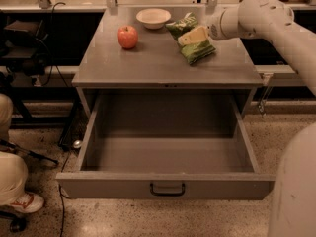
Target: Pick green jalapeno chip bag from top drawer and place on counter
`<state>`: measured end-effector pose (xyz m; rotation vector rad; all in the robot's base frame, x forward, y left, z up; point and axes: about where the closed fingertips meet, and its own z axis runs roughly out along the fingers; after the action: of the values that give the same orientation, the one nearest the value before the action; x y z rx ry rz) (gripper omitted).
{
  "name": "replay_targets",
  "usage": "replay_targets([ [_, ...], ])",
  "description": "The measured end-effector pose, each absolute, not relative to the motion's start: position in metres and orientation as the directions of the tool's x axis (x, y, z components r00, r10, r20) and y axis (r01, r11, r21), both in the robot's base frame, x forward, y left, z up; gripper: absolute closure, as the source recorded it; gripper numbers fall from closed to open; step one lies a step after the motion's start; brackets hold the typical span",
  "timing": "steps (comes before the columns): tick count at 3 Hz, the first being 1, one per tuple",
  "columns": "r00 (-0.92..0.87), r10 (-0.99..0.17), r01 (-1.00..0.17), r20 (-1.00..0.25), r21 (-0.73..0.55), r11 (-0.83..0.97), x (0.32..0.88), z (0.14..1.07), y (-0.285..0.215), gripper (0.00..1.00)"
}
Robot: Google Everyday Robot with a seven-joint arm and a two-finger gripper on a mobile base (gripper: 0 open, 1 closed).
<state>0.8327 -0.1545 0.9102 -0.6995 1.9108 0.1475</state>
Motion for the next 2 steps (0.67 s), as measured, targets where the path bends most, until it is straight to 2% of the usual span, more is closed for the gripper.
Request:
replay_targets([
  [1, -0.271, -0.355, -0.496, -0.895, -0.186, 0.848, 0.819, 0.927, -0.19, 0.0],
  [2, -0.247, -0.311, -0.416, -0.918, -0.19, 0.889, 0.781, 0.958, -0.254, 0.0],
])
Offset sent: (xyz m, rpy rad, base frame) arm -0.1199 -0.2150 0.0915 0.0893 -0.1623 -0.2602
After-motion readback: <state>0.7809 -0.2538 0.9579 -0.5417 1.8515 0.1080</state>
